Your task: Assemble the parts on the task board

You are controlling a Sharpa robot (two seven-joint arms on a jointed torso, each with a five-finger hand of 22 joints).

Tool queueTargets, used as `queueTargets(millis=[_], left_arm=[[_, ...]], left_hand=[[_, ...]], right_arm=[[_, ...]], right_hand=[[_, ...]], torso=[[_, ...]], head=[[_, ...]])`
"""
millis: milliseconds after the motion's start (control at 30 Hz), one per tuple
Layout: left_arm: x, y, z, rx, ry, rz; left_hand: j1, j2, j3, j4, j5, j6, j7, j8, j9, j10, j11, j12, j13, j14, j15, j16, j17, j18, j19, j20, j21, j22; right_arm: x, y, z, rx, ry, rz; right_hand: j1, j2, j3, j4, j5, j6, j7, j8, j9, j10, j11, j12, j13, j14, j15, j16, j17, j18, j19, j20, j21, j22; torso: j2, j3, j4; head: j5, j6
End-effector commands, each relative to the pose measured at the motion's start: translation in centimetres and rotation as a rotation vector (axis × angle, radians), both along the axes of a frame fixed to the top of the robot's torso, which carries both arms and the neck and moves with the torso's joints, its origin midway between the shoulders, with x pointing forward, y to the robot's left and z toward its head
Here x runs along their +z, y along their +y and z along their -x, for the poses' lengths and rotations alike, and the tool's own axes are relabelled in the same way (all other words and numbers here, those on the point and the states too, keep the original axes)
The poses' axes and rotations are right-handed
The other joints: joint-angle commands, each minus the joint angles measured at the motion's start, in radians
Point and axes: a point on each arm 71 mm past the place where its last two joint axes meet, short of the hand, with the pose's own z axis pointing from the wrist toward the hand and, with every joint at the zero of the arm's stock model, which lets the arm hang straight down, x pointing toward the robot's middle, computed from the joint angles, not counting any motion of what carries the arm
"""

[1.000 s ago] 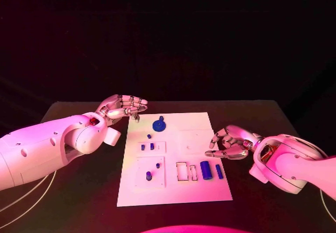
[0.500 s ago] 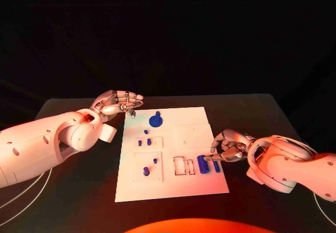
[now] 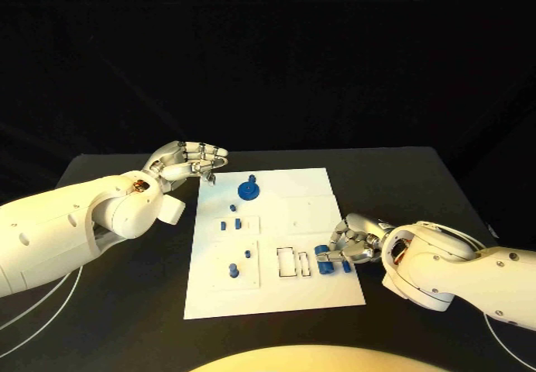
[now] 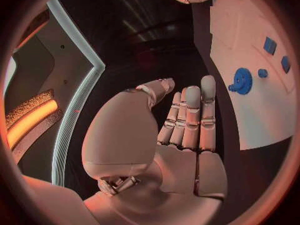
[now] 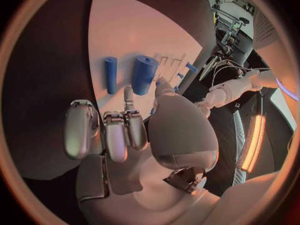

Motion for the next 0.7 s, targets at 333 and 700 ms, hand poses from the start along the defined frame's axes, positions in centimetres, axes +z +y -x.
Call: queueTargets(millis=[333,700], left_arm=[[0.1,-0.1,0.0,-0.011,-0.001,0.011],[0.1,0.0,0.0,-0.01,0.001,0.01]], left_hand=[[-0.012,-0.004,0.002,0.008,0.007,-0.006,0.024,0.008,-0.001,-0.007,0.0,0.007,0.001,-0.006,0.0,0.005,-0.001,0.008,0.001,0.009,-0.007,-0.002],[-0.012,-0.004,0.002,0.008,0.007,-0.007,0.024,0.008,-0.001,-0.008,0.0,0.008,0.001,-0.006,0.001,0.005,-0.002,0.008,0.001,0.009,-0.008,-0.002]], right_arm=[[-1.0,0.8,0.4,0.06,0.065,0.081],[-1.5,0.9,0.4,0.046,0.064,0.1]], right_hand=[[-0.025,0.001,-0.026,0.001,0.006,0.03,-0.009,0.026,0.013,0.011,-0.017,-0.008,0.132,0.082,-0.012,0.003,0.142,-0.018,0.009,-0.01,-0.003,0.13],[0.046,0.046,-0.014,-0.005,0.002,0.048,-0.023,0.048,0.03,0.019,-0.03,-0.006,0.139,0.084,-0.024,0.005,0.151,-0.019,0.011,-0.021,-0.003,0.133]], torso=[[0.001,-0.0001,-0.0006],[-0.001,-0.0006,0.0003]], head=[[-0.001,-0.005],[-0.001,-0.006]])
